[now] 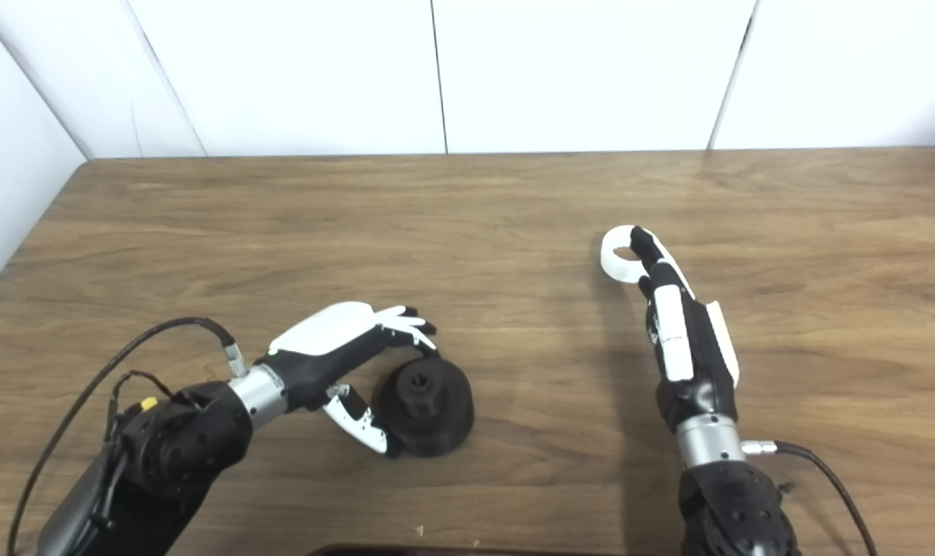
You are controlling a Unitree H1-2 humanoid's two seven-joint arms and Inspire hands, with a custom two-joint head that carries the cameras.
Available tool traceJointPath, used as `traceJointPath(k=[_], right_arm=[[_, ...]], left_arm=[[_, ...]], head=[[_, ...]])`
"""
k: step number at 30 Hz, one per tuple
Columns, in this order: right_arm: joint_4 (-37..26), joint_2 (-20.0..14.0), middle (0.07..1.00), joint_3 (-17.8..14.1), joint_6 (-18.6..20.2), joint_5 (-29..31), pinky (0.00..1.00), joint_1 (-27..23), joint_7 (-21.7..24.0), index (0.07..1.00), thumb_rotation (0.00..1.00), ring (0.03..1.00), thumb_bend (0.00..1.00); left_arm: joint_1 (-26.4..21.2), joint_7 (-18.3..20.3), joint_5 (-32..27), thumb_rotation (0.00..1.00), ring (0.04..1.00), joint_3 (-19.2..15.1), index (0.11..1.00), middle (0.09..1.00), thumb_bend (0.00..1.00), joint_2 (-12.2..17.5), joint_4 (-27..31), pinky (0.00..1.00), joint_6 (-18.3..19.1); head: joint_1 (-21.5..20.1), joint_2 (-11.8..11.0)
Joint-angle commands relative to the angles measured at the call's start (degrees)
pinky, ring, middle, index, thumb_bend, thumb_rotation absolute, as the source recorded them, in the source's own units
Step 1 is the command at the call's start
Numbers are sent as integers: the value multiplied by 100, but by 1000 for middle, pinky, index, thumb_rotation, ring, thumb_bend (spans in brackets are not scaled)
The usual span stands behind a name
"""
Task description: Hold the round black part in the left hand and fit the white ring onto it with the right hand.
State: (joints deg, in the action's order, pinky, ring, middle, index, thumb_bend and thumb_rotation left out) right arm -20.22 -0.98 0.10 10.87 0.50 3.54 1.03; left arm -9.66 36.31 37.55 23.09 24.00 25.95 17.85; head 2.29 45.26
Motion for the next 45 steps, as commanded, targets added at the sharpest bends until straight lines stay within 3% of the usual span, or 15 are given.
traceJointPath(k=[1, 21, 24, 29, 31, 33, 37, 38, 40, 45], right_arm=[[-212, 22, 951, 38, -87, -3, 1000, 192, 10, 918, 1000, 1000, 624], [-326, -113, 938, 35, -123, -239, 1000, 166, 36, 900, 1000, 1000, 635], [-407, -159, 901, 17, -141, -368, 898, 134, 42, 867, 908, 929, 565], [-720, -230, 864, -140, 181, -274, 684, 15, 134, 807, 590, 846, 532], [-831, -297, 832, -174, 227, -338, 637, -33, 165, 779, 476, 801, 519], [-916, -373, 815, -167, 212, -493, 627, -61, 166, 760, 445, 781, 532], [-1155, -568, 799, -80, 492, -1258, 695, -164, 116, 722, 443, 801, 596], [-1213, -621, 821, -58, 570, -1460, 792, -195, 123, 728, 426, 847, 633], [-1263, -817, 854, -13, 683, -2034, 868, -330, 130, 737, 375, 889, 697], [-1215, -1219, 902, 50, 873, -2824, 965, -740, 258, 748, 308, 962, 795]], left_arm=[[-129, -25, 78, 82, 982, -23, 497, 913, 516, -16, 206, 859, -38], [-243, -264, 250, 80, 974, -58, 497, 910, 517, -282, -301, 858, -382], [-278, -281, 244, 81, 980, -50, 497, 915, 517, -295, -385, 861, -430], [-321, -354, 249, 82, 978, -54, 497, 914, 516, -307, -531, 859, -536], [-336, -363, 261, 82, 978, -61, 497, 914, 517, -329, -579, 862, -542], [-344, -388, 255, 82, 978, -68, 497, 912, 517, -349, -624, 866, -572], [-347, -432, 272, 81, 977, -67, 497, 911, 517, -349, -700, 866, -633], [-349, -438, 269, 81, 977, -67, 497, 911, 518, -348, -713, 859, -634], [-354, -469, 251, 81, 976, -65, 497, 910, 518, -345, -748, 861, -655], [-357, -498, 221, 81, 979, -52, 497, 911, 518, -341, -772, 866, -682]], head=[[1, 9], [-82, -49], [-102, -46], [-152, -50], [-167, -54], [-179, -53], [-222, -48], [-227, -47], [-237, -56], [-254, -66]])
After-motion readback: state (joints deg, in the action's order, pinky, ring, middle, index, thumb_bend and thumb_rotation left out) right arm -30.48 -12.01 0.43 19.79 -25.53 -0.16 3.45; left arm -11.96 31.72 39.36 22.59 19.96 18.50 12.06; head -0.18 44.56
